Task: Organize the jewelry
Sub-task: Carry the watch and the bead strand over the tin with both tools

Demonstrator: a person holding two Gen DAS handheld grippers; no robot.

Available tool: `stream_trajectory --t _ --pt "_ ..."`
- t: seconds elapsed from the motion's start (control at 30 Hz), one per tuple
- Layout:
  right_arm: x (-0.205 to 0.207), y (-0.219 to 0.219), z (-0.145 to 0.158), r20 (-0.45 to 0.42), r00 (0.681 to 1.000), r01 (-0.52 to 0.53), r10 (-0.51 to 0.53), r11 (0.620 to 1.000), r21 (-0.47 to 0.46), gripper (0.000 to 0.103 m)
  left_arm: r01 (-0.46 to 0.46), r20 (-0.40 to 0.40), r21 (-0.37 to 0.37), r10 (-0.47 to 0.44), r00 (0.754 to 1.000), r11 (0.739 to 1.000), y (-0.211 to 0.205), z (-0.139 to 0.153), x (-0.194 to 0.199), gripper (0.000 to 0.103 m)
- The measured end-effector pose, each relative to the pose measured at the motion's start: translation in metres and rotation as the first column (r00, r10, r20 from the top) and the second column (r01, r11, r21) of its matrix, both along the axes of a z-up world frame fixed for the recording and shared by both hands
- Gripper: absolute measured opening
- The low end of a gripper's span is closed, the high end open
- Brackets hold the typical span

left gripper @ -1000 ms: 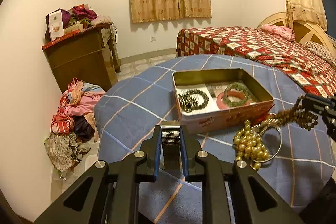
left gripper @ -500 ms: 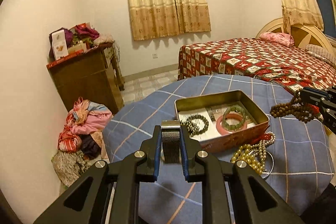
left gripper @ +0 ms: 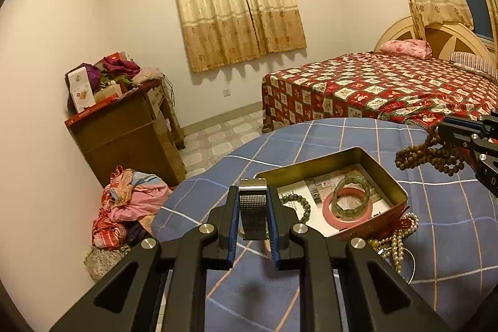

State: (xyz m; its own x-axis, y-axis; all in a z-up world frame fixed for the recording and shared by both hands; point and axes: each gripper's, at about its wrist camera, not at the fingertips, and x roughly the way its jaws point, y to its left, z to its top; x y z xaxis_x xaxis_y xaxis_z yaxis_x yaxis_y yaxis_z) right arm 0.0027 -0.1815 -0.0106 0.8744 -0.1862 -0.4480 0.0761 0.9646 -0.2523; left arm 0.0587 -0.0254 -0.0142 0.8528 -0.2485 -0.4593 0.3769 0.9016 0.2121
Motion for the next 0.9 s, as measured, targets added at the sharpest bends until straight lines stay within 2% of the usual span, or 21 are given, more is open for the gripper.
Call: stream_trajectory --t 0.9 --pt "0.052 0.002 0.0 -0.001 1.0 0.01 -0.01 1.0 -0.006 0.009 0.022 0.009 0.032 -0.022 1.0 0.999 -0.046 0.001 0.052 0.016"
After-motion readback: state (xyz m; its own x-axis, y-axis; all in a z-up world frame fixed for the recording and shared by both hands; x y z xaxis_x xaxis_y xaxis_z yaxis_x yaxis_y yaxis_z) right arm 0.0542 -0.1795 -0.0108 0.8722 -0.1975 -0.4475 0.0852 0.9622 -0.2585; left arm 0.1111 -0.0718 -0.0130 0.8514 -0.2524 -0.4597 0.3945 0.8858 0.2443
